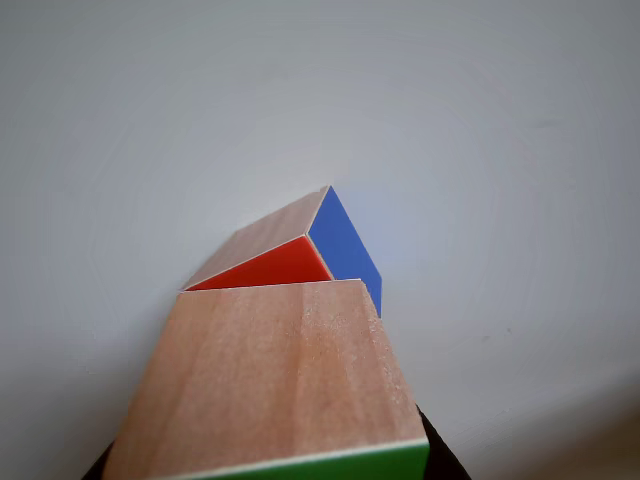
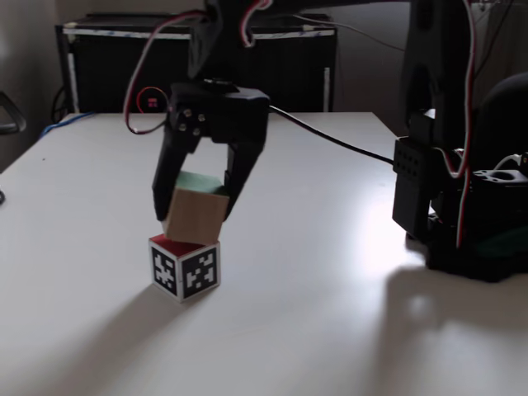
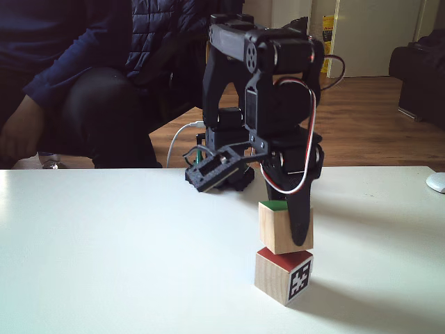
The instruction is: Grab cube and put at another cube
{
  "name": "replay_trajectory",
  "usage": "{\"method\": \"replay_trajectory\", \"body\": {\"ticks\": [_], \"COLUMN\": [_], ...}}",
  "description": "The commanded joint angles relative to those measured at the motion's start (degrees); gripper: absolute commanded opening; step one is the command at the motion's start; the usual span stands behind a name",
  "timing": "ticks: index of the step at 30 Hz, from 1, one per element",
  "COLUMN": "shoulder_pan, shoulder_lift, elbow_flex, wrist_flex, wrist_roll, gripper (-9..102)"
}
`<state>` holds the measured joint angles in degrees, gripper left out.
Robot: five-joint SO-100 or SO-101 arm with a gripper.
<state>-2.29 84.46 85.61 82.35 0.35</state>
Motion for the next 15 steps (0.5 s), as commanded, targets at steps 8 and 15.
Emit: {"method": "replay_trajectory", "body": {"ticks": [8,15], "shoulder_pan": [-0.1,0.2], "shoulder_lift": [-0.9,-1.9], "elbow_flex": [-3.8,-5.2], "wrist_flex": [0.3,0.6], "wrist_roll": [0.8,0.8], "gripper": [23,27]}}
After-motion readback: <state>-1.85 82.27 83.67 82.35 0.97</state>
